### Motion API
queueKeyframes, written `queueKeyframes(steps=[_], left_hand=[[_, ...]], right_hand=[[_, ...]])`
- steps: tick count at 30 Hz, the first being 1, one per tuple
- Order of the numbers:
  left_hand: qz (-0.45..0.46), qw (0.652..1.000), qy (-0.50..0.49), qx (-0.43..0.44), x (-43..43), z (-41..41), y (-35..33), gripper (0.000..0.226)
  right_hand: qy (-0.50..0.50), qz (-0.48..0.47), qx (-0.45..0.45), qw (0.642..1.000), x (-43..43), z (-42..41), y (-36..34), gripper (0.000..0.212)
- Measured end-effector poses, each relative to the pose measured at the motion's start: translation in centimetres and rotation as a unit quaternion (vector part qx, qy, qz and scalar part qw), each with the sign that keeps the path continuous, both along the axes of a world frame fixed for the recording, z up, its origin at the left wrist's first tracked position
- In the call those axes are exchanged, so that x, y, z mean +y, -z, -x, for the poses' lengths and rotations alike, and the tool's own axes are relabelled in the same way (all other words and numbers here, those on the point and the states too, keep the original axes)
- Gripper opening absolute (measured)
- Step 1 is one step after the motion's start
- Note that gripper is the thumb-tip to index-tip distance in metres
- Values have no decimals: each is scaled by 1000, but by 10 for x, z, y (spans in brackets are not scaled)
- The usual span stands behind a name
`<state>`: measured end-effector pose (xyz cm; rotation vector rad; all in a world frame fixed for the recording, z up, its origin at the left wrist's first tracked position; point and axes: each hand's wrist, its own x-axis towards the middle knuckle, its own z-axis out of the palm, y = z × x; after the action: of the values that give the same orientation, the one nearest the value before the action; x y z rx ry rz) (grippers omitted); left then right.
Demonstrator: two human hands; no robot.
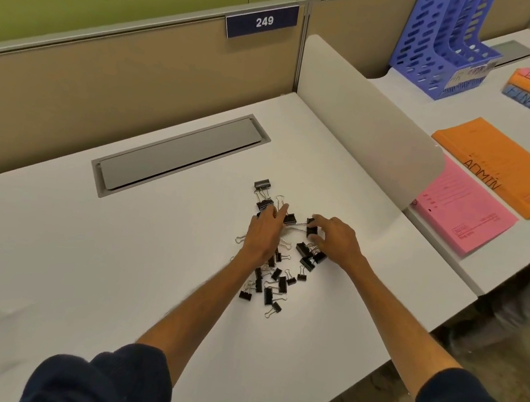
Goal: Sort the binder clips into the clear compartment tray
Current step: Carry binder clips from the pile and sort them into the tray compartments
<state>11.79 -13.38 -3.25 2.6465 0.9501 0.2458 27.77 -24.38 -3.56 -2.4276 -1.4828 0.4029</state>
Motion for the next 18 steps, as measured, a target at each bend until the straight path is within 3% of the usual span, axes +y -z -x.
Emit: queueKeyframes(steps=[3,5,9,13,18], left_hand=[[28,1000,-5,2,6,13,-3,56],[54,998,-20,-14,8,22,-6,45],[18,1000,-8,-12,11,37,-7,41],[17,999,-9,27,11,45,-7,56],[-2,998,-16,63,11,48,-14,56]], right_hand=[[41,-16,-7,999,6,11,-9,36],[52,-17,-15,998,10,16,-12,46],[35,-5,-35,999,15,18,-12,62],[-26,1,-23,999,21,18,-12,46],[-61,60,42,995,27,23,-9,29]])
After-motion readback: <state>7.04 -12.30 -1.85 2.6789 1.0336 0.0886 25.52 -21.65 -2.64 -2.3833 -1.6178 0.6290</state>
